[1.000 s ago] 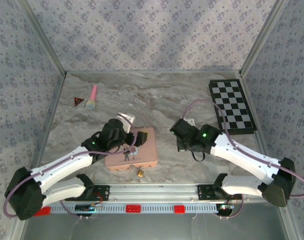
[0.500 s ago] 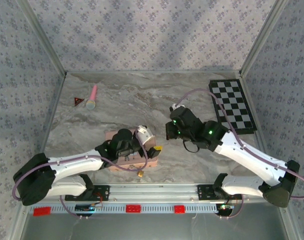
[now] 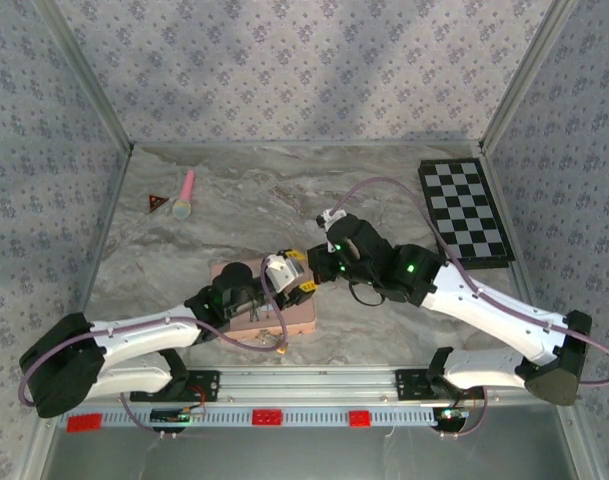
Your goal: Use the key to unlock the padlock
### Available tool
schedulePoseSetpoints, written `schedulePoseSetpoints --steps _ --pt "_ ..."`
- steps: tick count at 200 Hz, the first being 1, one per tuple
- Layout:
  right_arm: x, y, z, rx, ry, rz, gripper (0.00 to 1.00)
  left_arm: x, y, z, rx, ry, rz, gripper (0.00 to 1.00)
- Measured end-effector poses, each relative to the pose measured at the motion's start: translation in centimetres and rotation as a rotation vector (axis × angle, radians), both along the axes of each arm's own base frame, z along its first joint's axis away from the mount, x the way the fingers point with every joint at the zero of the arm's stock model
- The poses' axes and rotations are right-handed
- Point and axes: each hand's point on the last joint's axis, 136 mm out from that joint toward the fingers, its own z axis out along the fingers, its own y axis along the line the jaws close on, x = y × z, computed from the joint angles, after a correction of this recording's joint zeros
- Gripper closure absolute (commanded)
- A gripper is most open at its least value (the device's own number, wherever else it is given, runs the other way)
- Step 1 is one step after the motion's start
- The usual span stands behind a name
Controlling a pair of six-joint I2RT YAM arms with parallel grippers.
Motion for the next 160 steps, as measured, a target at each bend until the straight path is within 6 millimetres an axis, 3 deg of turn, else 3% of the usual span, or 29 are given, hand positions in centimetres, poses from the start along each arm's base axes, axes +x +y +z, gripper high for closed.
schedulePoseSetpoints --steps 31,51,160 --pt "0.0 0.4 -0.3 0.001 0.006 0.008 1.0 0.0 0.5 1.0 -0.03 -0.025 0.013 0.52" --pt "0.1 0.5 -0.4 0.001 0.006 0.008 1.0 0.0 0.6 1.4 -0.042 -0.032 0.017 0.54" --pt "0.4 1.0 -1.3 0.0 0.006 0.007 1.0 1.1 1.5 1.6 -0.063 -0.013 0.047 0.77"
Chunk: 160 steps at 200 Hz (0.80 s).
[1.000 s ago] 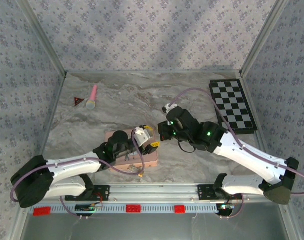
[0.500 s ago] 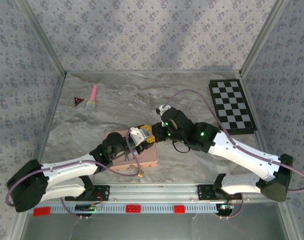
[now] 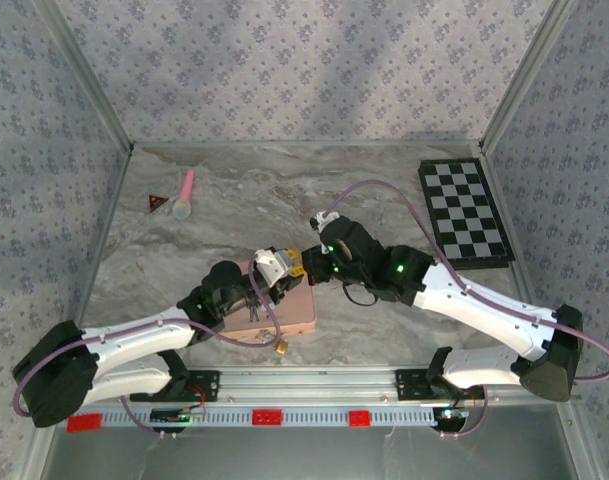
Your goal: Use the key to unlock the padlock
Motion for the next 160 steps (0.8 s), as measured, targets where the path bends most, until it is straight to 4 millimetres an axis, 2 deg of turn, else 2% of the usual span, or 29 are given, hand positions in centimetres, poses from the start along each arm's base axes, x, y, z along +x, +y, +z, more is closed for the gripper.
schedulePoseSetpoints --steps 12,48,136,160 --pt "0.0 0.0 -0.1 -0.001 0.001 0.0 1.0 0.01 0.04 0.03 -0.004 0.005 -0.001 0.81" --pt "0.02 0.04 -0.07 0.002 -0.001 0.0 1.0 -0.06 0.04 -0.3 0.003 0.02 -0.014 0.82" --pt "0.32 -0.01 -0.08 0.005 -0.01 -0.014 1.0 -0.09 0.07 -0.45 0.006 0.028 -0.021 0.97" --pt "0.31 -0.08 -0.4 0.002 -0.005 -0.018 1.0 -0.12 0.21 -0.56 0.017 0.025 -0.02 0.98"
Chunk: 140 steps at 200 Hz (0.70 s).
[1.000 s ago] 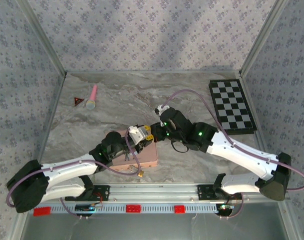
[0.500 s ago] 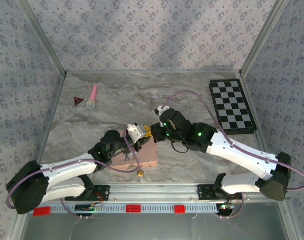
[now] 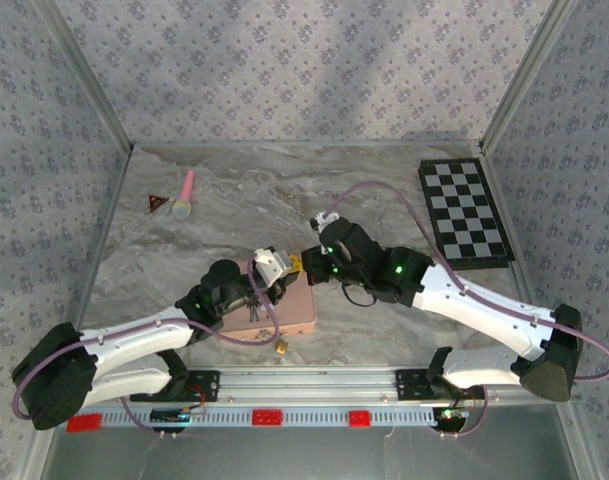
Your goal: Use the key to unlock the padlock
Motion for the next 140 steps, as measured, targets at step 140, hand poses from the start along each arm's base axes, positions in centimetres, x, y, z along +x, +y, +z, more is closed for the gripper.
schedulePoseSetpoints --steps 140 --pt "1.5 -1.5 -0.5 0.041 0.059 -0.086 0.72 0.0 0.4 -1.0 0.074 -0.022 0.006 1.0"
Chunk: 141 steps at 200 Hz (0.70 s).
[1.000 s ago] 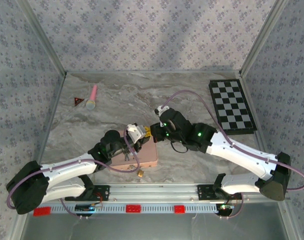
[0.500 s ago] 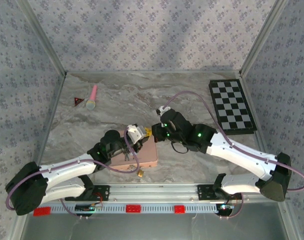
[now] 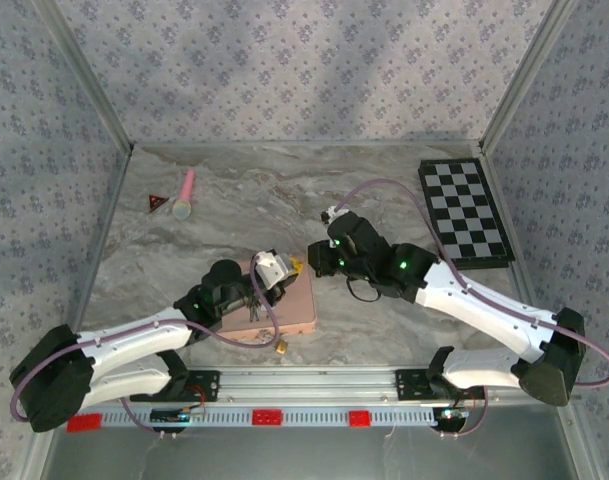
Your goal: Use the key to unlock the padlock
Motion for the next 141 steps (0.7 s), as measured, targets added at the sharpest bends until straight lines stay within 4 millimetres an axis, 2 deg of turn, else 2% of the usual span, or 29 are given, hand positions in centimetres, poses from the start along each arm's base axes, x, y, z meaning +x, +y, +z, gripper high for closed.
schedulePoseSetpoints --steps 6,20,48,72,111,123,141 --pt "0.0 0.0 0.0 0.005 0.006 -0.005 0.67 0.1 0.1 -0.1 0.01 -0.001 0.006 1.0" --pt "0.0 -0.2 -0.1 0.01 0.024 -0.01 0.63 0.5 0.2 -0.5 0.04 -0.007 0.026 1.0" --pt "0.5 -1.4 -0.2 0.069 0.09 -0.061 0.63 1.7 0.4 -0.7 0.118 -0.069 0.072 1.0" --pt "1.0 -2.6 -1.1 0.162 0.16 -0.127 0.62 2.0 0.6 -0.8 0.192 -0.169 0.067 1.0" --pt "0.1 -2.5 -3.1 0.261 0.262 -0.175 0.61 2.2 0.6 -2.1 0.386 -0.354 0.001 1.0" --pt "-0.2 -2.9 -3.4 0.287 0.274 -0.197 0.61 2.3 0.4 -2.4 0.454 -0.387 -0.032 1.0" --pt "-0.6 -4.0 -3.8 0.333 0.279 -0.238 0.62 2.8 0.0 -1.8 0.528 -0.442 -0.067 1.0"
